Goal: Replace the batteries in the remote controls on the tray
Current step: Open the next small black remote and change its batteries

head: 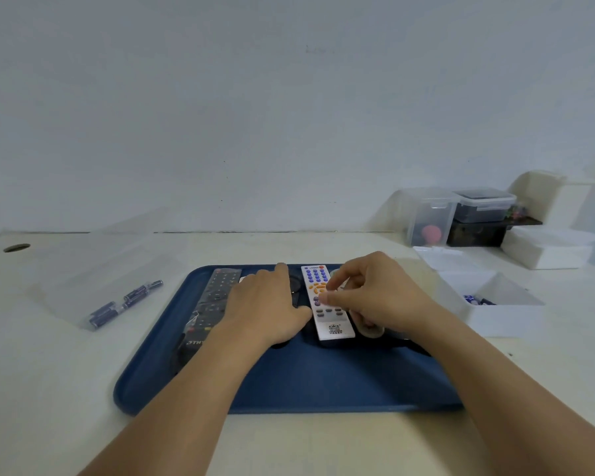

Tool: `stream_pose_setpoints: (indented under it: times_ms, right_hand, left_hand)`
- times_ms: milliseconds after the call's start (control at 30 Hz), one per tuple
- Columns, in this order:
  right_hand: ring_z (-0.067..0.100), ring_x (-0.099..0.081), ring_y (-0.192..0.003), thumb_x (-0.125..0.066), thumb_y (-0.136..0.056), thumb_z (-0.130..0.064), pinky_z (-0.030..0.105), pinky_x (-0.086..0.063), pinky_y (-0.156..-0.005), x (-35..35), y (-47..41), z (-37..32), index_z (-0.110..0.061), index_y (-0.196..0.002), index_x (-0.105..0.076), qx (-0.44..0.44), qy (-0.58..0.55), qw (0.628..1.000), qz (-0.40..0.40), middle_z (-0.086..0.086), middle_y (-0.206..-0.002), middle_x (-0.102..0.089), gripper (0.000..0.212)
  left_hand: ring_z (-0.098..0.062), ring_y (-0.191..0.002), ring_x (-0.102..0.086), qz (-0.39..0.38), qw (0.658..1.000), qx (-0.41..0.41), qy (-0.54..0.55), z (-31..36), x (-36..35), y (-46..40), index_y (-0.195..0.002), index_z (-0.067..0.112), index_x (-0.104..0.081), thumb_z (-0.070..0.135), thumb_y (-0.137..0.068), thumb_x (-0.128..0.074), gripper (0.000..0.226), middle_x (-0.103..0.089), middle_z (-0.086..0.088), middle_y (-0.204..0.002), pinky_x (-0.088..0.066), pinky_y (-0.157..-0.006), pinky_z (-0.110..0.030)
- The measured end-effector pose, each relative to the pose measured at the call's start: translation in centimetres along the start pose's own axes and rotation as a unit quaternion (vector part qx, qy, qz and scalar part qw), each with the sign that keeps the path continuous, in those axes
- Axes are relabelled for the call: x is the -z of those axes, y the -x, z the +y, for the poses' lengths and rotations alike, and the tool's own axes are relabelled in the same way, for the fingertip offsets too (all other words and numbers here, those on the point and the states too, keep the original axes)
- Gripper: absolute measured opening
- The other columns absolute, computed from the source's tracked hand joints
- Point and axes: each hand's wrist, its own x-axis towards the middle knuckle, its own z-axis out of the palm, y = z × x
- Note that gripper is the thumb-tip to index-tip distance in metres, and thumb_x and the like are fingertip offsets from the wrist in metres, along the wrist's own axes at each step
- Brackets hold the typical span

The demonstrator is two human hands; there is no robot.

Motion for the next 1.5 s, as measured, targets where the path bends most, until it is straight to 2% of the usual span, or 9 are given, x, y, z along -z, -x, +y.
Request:
stream_pose_setpoints:
  times_ms: [167,300,433,600,733,833,967,1100,1500]
  right_hand:
    - [0.013,-0.051,-0.046,-0.072,-0.091,-0.021,0.019,-0.039,-0.040,1.4,-0.5,-0.2,-0.007,-0.083,-0.072,0.006,-0.173,0.982,0.080,0.005,-0.061,-0.064,0.016]
    - [0.015,-0.058,-0.060,-0.064,-0.096,-0.032,0.025,-0.046,-0.050,0.6,-0.5,-0.6,-0.007,-0.094,-0.072,-0.007,-0.269,0.962,0.046,0.005,-0.076,-0.064,0.027]
    - [0.024,-0.066,-0.066,-0.064,-0.094,-0.040,0.032,-0.054,-0.055,-0.5,0.4,-1.4,-0.006,-0.101,-0.067,-0.004,-0.287,0.956,-0.056,0.008,-0.080,-0.067,0.034]
    - [0.029,-0.066,-0.061,-0.072,-0.090,-0.018,0.034,-0.058,-0.056,-1.4,0.6,-1.7,-0.006,-0.116,-0.062,0.028,-0.316,0.946,-0.073,0.016,-0.079,-0.067,0.031]
    - [0.020,-0.060,-0.056,-0.071,-0.091,-0.015,0.027,-0.051,-0.051,-0.6,0.0,-0.9,-0.003,-0.104,-0.068,0.031,-0.321,0.947,-0.015,0.013,-0.071,-0.065,0.017]
    - [0.014,-0.051,-0.056,-0.075,-0.087,-0.021,0.022,-0.044,-0.051,1.0,-0.5,-0.4,-0.010,-0.084,-0.069,0.011,-0.366,0.930,0.025,0.005,-0.066,-0.059,0.013]
    - [0.011,-0.043,-0.055,-0.074,-0.083,-0.029,0.018,-0.041,-0.048,2.0,-1.0,-0.1,-0.008,-0.081,-0.058,0.004,-0.438,0.898,0.047,0.004,-0.065,-0.047,0.027]
    - [0.014,-0.046,-0.055,-0.070,-0.090,-0.027,0.023,-0.046,-0.051,1.0,-1.2,0.3,-0.004,-0.090,-0.060,0.010,-0.420,0.906,0.049,0.008,-0.066,-0.049,0.025]
    - [0.008,-0.068,-0.071,-0.075,-0.088,-0.023,0.021,-0.053,-0.060,0.8,-1.3,0.7,-0.026,-0.102,-0.073,0.074,-0.219,0.955,0.187,-0.005,-0.087,-0.072,0.014]
  left_hand:
    - [-0.019,-0.076,-0.062,0.046,0.949,0.052,0.307,0.2,2.0,-0.5,-0.122,0.013,-0.055,0.029,-0.102,-0.044,0.028,-0.071,-0.003,-0.092,-0.046,-0.063,-0.032]
    - [-0.019,-0.067,-0.064,-0.101,0.614,0.092,0.777,1.3,4.1,-0.1,-0.125,0.001,-0.058,0.019,-0.109,-0.037,0.032,-0.070,-0.010,-0.084,-0.057,-0.059,-0.032]
    - [-0.019,-0.085,-0.065,-0.108,0.512,0.034,0.851,2.2,3.4,0.1,-0.120,0.012,-0.057,0.021,-0.109,-0.039,0.023,-0.065,-0.008,-0.096,-0.061,-0.075,-0.034]
    - [-0.014,-0.091,-0.073,-0.025,0.537,-0.005,0.843,2.2,2.9,-0.3,-0.122,0.022,-0.053,0.002,-0.104,-0.045,0.027,-0.070,-0.005,-0.102,-0.058,-0.073,-0.036]
    - [-0.023,-0.108,-0.072,0.019,0.565,0.005,0.825,2.1,3.0,-0.4,-0.123,0.012,-0.058,-0.001,-0.099,-0.056,0.027,-0.076,-0.010,-0.110,-0.061,-0.088,-0.035]
    - [-0.022,-0.091,-0.076,0.040,0.568,0.073,0.819,1.0,3.8,-0.9,-0.101,0.008,-0.068,0.009,-0.093,-0.067,0.008,-0.078,-0.011,-0.097,-0.062,-0.071,-0.033]
    - [-0.022,-0.089,-0.075,-0.087,0.689,0.028,0.719,0.6,3.5,-0.3,-0.114,0.007,-0.069,0.007,-0.094,-0.064,0.021,-0.078,-0.014,-0.104,-0.061,-0.075,-0.029]
    - [-0.027,-0.086,-0.072,-0.208,0.714,-0.052,0.667,1.9,2.6,0.6,-0.124,0.006,-0.065,0.012,-0.104,-0.051,0.025,-0.076,-0.014,-0.105,-0.061,-0.071,-0.034]
    - [-0.013,-0.055,-0.049,-0.136,0.845,-0.073,0.513,2.5,1.5,0.5,-0.109,0.018,-0.060,0.025,-0.107,-0.048,0.014,-0.065,0.001,-0.076,-0.041,-0.047,-0.026]
